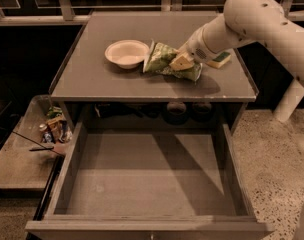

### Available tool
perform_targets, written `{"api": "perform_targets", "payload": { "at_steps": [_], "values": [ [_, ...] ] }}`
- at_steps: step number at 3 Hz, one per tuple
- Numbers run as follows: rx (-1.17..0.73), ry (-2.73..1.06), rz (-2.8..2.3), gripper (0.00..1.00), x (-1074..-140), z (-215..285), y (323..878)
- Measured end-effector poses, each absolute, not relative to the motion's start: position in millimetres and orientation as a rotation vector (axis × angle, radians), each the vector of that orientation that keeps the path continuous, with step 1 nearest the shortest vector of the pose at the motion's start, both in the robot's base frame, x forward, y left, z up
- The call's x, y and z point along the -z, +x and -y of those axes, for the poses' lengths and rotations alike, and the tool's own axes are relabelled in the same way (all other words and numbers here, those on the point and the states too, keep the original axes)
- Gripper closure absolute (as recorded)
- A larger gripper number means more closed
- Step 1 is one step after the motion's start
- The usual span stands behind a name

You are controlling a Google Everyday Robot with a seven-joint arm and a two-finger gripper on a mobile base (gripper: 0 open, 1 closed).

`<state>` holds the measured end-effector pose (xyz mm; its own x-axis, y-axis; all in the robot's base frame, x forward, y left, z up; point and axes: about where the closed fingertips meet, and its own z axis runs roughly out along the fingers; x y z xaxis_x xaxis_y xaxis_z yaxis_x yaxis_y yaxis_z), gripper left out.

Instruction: Pick green jalapeno chip bag from top drawer and place on counter

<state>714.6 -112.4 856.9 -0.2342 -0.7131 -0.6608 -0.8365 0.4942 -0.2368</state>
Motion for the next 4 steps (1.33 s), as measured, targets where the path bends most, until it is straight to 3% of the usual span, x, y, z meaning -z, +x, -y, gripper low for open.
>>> {"api": "perform_targets", "payload": {
  "at_steps": [1, 2, 4],
  "values": [
    [-0.219, -1.293, -2.018, 1.00, -854.2, 110.3, 713.8],
    [-0.219, -1.293, -2.018, 0.88, -854.9, 110.3, 713.8],
    [-0.220, -1.294, -2.019, 0.40, -854.9, 110.2, 713.8]
  ]
}}
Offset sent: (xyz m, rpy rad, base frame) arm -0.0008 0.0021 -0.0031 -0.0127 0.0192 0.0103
